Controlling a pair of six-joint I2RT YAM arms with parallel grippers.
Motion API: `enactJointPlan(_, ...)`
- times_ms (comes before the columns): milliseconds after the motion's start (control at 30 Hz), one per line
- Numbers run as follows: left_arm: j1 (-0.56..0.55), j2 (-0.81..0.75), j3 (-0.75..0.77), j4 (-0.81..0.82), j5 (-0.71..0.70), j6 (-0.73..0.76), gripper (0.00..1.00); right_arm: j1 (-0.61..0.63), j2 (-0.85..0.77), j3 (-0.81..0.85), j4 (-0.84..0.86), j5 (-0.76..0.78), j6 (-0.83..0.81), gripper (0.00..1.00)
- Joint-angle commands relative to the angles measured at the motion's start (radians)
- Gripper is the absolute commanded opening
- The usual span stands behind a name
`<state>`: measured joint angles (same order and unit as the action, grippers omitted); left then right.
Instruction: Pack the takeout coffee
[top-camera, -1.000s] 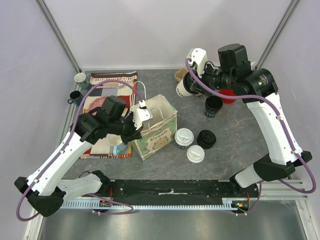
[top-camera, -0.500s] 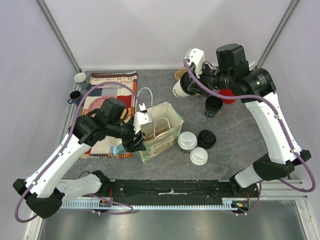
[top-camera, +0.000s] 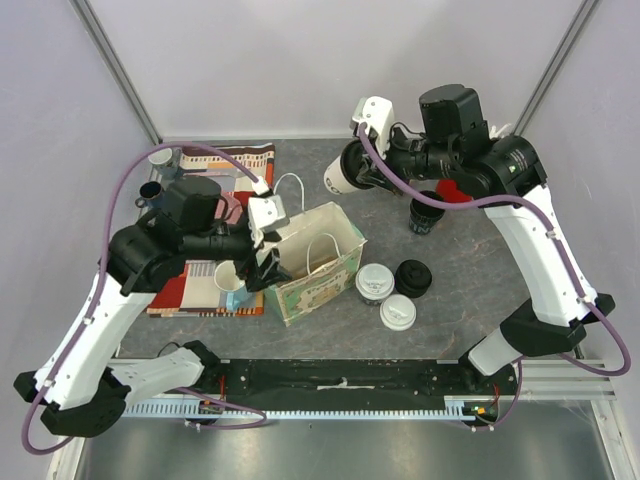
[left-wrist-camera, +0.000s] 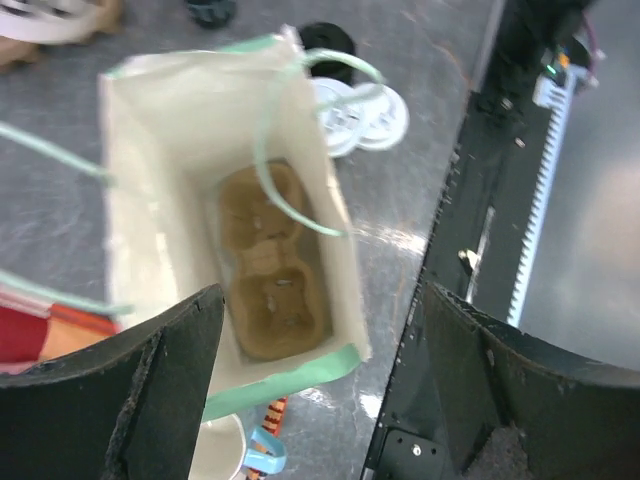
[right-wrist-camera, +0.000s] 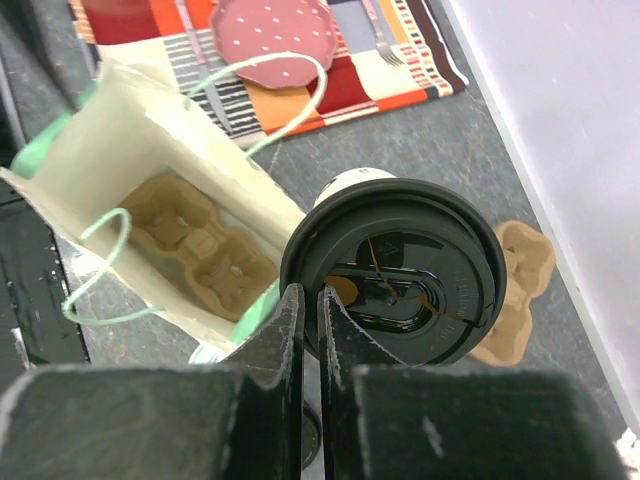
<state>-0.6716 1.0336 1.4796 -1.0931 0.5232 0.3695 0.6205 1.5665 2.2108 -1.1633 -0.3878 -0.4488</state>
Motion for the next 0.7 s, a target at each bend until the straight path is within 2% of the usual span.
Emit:
enactJointPlan(0,0.072,0.022,0.102,0.093,-0.132,-0.170,0.86,0.056,-0.013,0.055,-0.016,-0.023,0.012,0.00)
enactJointPlan(33,0.130,0.032,0.110,0.101,-0.146,-0.197,0.85,0.065,-0.022,0.059,-0.016,-0.026,0.019,0.00)
enactJointPlan(133,0.203,0.055,0.117,0.092,-0.158,-0.238,0.84,0.097,-0.023,0.081,-0.025,-0.054,0.028,0.00)
enactJointPlan(267,0.208,0.043,0.023,0.082,-0.176,-0.207,0.86,0.154,-0.013,0.072,-0.093,-0.063,0.003,0.00)
enactJointPlan(367,0.211,0.049,-0.045,0.104,-0.244,-0.187,0.87,0.186,-0.017,0.012,-0.114,-0.046,-0.059,0.00)
enactJointPlan(500,0.224,0.081,-0.062,0.124,-0.295,-0.172,0.88,0.226,0.013,-0.008,-0.139,-0.036,-0.129,0.00)
enactJointPlan(667,0.224,0.117,-0.065,0.092,-0.227,-0.118,0.84,0.240,0.104,0.039,-0.156,0.006,-0.192,0.00)
